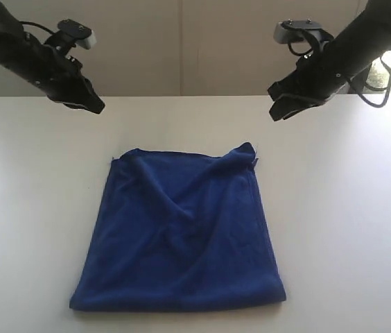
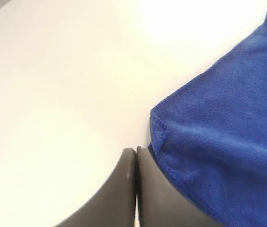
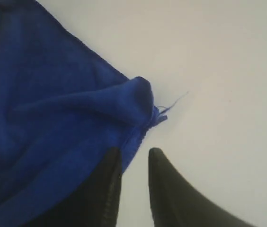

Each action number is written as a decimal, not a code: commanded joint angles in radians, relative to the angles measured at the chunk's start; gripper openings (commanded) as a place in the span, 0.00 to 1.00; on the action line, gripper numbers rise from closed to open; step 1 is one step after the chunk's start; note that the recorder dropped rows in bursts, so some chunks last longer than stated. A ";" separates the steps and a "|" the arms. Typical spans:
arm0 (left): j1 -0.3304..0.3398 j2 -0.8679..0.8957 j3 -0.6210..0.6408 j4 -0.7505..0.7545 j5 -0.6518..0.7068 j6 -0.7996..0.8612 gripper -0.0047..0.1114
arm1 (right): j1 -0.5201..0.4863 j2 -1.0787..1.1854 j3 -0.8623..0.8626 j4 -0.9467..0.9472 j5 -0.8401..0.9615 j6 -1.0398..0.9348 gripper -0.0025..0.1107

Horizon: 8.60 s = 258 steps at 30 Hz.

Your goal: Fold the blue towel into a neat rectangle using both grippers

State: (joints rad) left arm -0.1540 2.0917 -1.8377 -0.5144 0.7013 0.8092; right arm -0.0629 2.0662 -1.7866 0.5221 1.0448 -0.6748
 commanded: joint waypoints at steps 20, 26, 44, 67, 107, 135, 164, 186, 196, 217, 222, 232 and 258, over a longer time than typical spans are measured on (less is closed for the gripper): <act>-0.015 0.356 -0.384 -0.194 0.319 0.168 0.44 | -0.018 0.217 -0.215 0.095 0.063 -0.029 0.40; -0.022 0.386 -0.384 -0.156 0.248 0.168 0.44 | -0.018 0.234 -0.215 0.095 0.034 -0.029 0.40; -0.028 0.434 -0.376 -0.158 0.182 0.191 0.44 | -0.016 0.299 -0.215 0.187 -0.057 -0.054 0.51; -0.028 0.445 -0.381 -0.168 0.189 0.189 0.04 | -0.014 0.368 -0.215 0.246 -0.081 -0.104 0.51; -0.028 0.337 -0.387 -0.127 0.277 0.189 0.04 | 0.012 0.273 -0.215 0.206 -0.087 -0.264 0.02; -0.026 0.329 -0.377 0.059 0.250 0.122 0.04 | 0.012 0.322 -0.215 0.135 -0.243 -0.264 0.02; -0.026 0.399 -0.374 0.121 0.122 0.103 0.04 | 0.012 0.386 -0.215 0.180 -0.370 -0.264 0.42; -0.026 0.311 -0.419 0.124 0.070 0.075 0.54 | 0.012 0.257 -0.215 0.184 0.082 -0.264 0.24; -0.029 0.270 -0.380 0.010 0.520 -0.055 0.04 | 0.113 0.255 -0.141 0.136 0.176 -0.260 0.02; -0.117 0.272 -0.054 -0.045 0.496 -0.022 0.04 | 0.221 0.251 0.024 -0.161 0.176 -0.038 0.02; -0.117 0.272 -0.054 -0.045 0.496 -0.022 0.04 | 0.221 0.251 0.067 -0.249 0.176 0.007 0.02; -0.117 0.272 -0.054 -0.044 0.476 -0.022 0.04 | 0.221 0.245 0.067 -0.371 0.176 0.099 0.02; -0.119 -0.038 0.311 -0.106 0.322 0.043 0.04 | 0.242 -0.068 0.315 -0.195 0.114 0.044 0.02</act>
State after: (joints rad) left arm -0.2705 2.1046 -1.6608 -0.6267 1.0984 0.8447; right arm 0.1706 2.0338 -1.5624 0.3261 1.2017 -0.6204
